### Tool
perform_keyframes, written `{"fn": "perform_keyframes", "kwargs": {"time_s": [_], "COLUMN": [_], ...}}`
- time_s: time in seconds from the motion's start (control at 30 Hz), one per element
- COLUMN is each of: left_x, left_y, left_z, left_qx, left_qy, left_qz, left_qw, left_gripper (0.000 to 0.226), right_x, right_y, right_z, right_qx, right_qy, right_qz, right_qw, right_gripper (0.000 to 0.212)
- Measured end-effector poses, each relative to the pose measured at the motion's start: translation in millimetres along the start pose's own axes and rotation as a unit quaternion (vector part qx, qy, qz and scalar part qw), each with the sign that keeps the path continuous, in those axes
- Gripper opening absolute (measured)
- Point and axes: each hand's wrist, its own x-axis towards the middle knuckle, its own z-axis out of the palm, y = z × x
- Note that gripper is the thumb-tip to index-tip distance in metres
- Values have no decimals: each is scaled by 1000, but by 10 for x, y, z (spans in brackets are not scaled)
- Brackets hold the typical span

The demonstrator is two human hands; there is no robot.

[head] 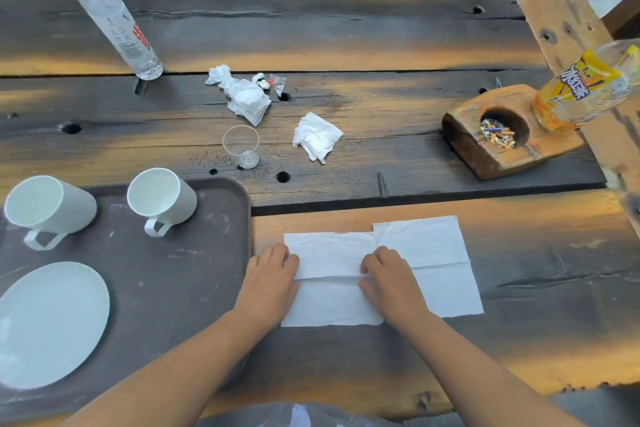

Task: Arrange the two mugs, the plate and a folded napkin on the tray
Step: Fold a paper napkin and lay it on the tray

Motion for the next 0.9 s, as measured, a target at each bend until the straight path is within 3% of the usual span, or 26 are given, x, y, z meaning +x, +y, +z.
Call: {"fn": "perform_keyframes", "kwargs": {"time_s": [0.5, 0.9], "left_x": [-54, -287], "left_y": [-10, -211], "left_z": [30, -112], "left_qx": [3, -95], "left_qy": [-2, 20], "left_qz": [11, 80], "left_qw": [1000, 992], "left_gripper": [18, 14], "right_x": [-29, -151], "right_y": [-34, -224], "right_z": [-55, -191], "right_qx": [12, 103], "right_qy": [-9, 3], "right_qz": [-1, 18], "right_qw": [1000, 995], "right_gripper": [7, 11]}}
